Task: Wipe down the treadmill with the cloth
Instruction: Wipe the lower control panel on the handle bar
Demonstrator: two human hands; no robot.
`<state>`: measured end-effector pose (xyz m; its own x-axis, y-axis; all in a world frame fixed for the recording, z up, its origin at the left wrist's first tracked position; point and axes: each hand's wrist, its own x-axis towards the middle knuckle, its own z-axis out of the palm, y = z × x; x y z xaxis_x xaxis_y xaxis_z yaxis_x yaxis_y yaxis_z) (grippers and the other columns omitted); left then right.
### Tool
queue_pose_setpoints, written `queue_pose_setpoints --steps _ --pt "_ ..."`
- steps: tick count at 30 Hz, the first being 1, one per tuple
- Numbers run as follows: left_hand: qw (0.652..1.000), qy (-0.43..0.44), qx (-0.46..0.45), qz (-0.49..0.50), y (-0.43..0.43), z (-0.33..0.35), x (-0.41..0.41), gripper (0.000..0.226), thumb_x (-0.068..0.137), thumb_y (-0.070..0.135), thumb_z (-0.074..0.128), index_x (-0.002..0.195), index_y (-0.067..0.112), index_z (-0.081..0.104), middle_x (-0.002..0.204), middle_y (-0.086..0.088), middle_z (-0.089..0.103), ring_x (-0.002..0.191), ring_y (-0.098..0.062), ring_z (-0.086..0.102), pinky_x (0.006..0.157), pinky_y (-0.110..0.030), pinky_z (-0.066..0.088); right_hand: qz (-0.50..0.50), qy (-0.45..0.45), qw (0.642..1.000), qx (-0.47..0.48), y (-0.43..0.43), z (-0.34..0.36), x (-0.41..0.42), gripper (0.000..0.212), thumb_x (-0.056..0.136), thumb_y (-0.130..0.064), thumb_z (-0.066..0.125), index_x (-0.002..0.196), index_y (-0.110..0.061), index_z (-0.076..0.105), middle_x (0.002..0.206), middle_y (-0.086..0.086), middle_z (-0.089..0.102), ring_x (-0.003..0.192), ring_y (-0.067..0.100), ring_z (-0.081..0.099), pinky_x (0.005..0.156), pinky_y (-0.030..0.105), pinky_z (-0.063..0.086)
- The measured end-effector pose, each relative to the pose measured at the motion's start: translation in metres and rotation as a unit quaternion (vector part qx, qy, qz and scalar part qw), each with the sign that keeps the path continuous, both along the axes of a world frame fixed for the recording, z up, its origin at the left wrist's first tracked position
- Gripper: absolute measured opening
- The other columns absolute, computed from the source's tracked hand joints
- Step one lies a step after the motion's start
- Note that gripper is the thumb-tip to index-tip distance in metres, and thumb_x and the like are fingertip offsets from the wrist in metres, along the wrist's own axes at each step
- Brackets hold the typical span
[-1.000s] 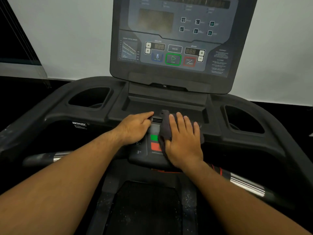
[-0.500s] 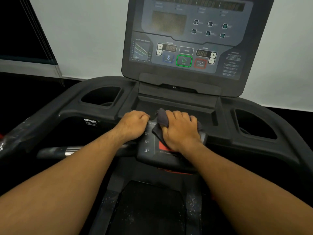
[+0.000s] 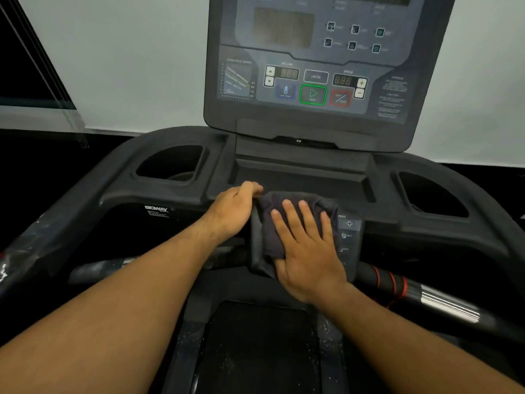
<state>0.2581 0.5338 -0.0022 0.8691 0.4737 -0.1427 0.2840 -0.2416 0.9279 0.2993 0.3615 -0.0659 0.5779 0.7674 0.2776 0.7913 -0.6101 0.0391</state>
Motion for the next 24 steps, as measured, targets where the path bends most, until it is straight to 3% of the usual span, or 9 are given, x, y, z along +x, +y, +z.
queue_pose_setpoints --steps 3,5,7,10,13,15,17,21,24 --pt "0.997 -0.012 -0.064 0.043 0.005 0.005 0.002 0.041 0.080 0.057 0.035 0.094 0.034 0.065 0.112 -0.004 0.070 0.106 -0.017 0.062 0.105 -0.040 0.042 -0.001 0.016 1.000 0.010 0.032 0.021 0.020 0.061 0.091 -0.049 0.037 0.147 -0.023 0.035 0.154 0.005 0.031 0.143 0.030 0.021 0.116 0.056 0.009" --pt "0.994 -0.036 -0.029 0.100 0.011 0.007 0.004 0.031 0.085 0.051 0.035 0.086 0.033 0.061 0.099 -0.004 0.070 0.095 -0.022 0.066 0.097 -0.046 0.049 -0.003 0.007 1.000 0.015 0.050 0.034 0.031 0.049 0.090 -0.051 0.036 0.127 -0.023 0.053 0.136 0.002 0.050 0.126 0.028 0.040 0.107 0.052 0.023" --pt "0.986 -0.052 0.039 0.152 0.016 0.008 0.004 0.033 0.092 0.037 0.036 0.093 0.020 0.064 0.098 -0.005 0.067 0.092 -0.022 0.064 0.088 -0.040 0.051 -0.002 0.009 1.000 0.018 0.061 0.045 0.038 0.045 0.090 -0.054 0.035 0.108 -0.022 0.061 0.116 0.000 0.061 0.108 0.027 0.051 0.095 0.047 0.033" --pt "0.979 -0.060 0.103 0.164 0.018 0.010 0.006 0.039 0.097 0.022 0.036 0.102 -0.003 0.065 0.099 -0.015 0.066 0.077 -0.012 0.051 0.067 -0.022 0.040 0.053 0.035 0.998 -0.012 0.070 0.053 0.046 0.040 0.091 -0.053 0.038 0.104 -0.023 0.062 0.110 -0.003 0.065 0.102 0.024 0.054 0.093 0.044 0.037" --pt "0.974 -0.066 0.098 0.193 0.016 0.014 0.011 0.039 0.096 0.024 0.036 0.100 -0.002 0.065 0.102 -0.016 0.067 0.078 -0.016 0.054 0.070 -0.031 0.044 0.115 0.054 0.991 -0.051 0.068 0.057 0.054 0.038 0.093 -0.054 0.038 0.108 -0.027 0.060 0.114 -0.005 0.064 0.103 0.022 0.054 0.092 0.045 0.040" --pt "0.973 -0.060 0.102 0.196 0.013 0.016 0.016 0.039 0.095 0.025 0.036 0.098 -0.001 0.066 0.100 -0.014 0.068 0.089 -0.024 0.059 0.081 -0.041 0.047 0.083 0.049 0.994 -0.059 0.061 0.058 0.057 0.045 0.093 -0.059 0.034 0.111 -0.026 0.059 0.114 -0.002 0.062 0.103 0.022 0.053 0.089 0.045 0.041" --pt "0.978 -0.042 0.112 0.171 0.009 0.016 0.016 0.040 0.096 0.026 0.037 0.097 0.001 0.067 0.099 -0.011 0.069 0.093 -0.024 0.059 0.085 -0.040 0.046 0.015 0.054 0.997 -0.048 0.056 0.056 0.057 0.054 0.093 -0.063 0.028 0.114 -0.023 0.057 0.115 0.002 0.060 0.104 0.025 0.052 0.088 0.046 0.040" --pt "0.982 0.004 0.161 0.097 0.001 0.007 0.013 0.038 0.096 0.027 0.035 0.090 0.005 0.066 0.092 -0.005 0.066 0.085 -0.013 0.054 0.071 -0.027 0.042 -0.115 0.085 0.990 -0.005 0.033 0.056 0.066 0.062 0.093 -0.065 0.022 0.116 -0.018 0.056 0.117 0.008 0.060 0.106 0.029 0.054 0.088 0.047 0.041" --pt "0.984 0.001 0.162 0.075 -0.006 0.001 0.016 0.041 0.097 0.025 0.036 0.098 0.001 0.068 0.093 -0.008 0.066 0.078 -0.009 0.051 0.066 -0.019 0.038 -0.190 0.101 0.975 0.049 -0.002 0.051 0.075 0.061 0.093 -0.065 0.027 0.112 -0.015 0.057 0.116 0.011 0.060 0.106 0.032 0.054 0.085 0.044 0.043"
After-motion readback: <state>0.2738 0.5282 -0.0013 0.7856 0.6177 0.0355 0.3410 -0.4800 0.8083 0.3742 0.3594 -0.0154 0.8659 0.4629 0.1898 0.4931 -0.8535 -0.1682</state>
